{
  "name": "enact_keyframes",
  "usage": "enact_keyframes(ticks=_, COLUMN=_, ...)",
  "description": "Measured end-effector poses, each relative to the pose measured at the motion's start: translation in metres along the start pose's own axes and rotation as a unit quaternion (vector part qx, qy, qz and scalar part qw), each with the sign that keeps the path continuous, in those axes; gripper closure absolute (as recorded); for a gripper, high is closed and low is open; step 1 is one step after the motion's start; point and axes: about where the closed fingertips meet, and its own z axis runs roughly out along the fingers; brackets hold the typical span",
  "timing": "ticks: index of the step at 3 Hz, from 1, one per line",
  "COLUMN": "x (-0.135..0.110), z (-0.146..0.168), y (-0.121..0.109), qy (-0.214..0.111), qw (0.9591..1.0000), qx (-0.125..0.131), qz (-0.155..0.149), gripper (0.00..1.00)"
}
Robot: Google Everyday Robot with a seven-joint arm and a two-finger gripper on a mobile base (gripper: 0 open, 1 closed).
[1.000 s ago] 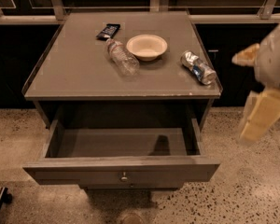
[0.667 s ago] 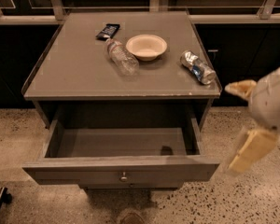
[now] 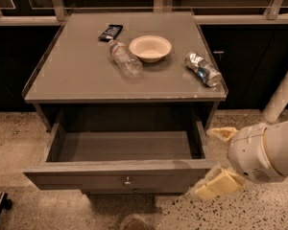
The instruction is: Close top drawer
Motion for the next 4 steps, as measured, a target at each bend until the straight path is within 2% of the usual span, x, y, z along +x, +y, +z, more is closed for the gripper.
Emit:
enact_keyframes(ticks=2, x=0.0, z=0.0, y=0.0, qy=0.0, qw=1.0, qx=0.0, qz=0.0, gripper=0.65)
enact_keyframes(ticks=3, x=0.001, z=0.003, y=0.005, qy=-0.01, qw=0.9999, qx=0.007, qz=-0.005, gripper=0.88)
enact_keyframes(ticks=4, x=0.022, z=0.04, y=0.022, qy=-0.047, qw=0.9988, qx=0.003, qz=0.011, gripper=1.0)
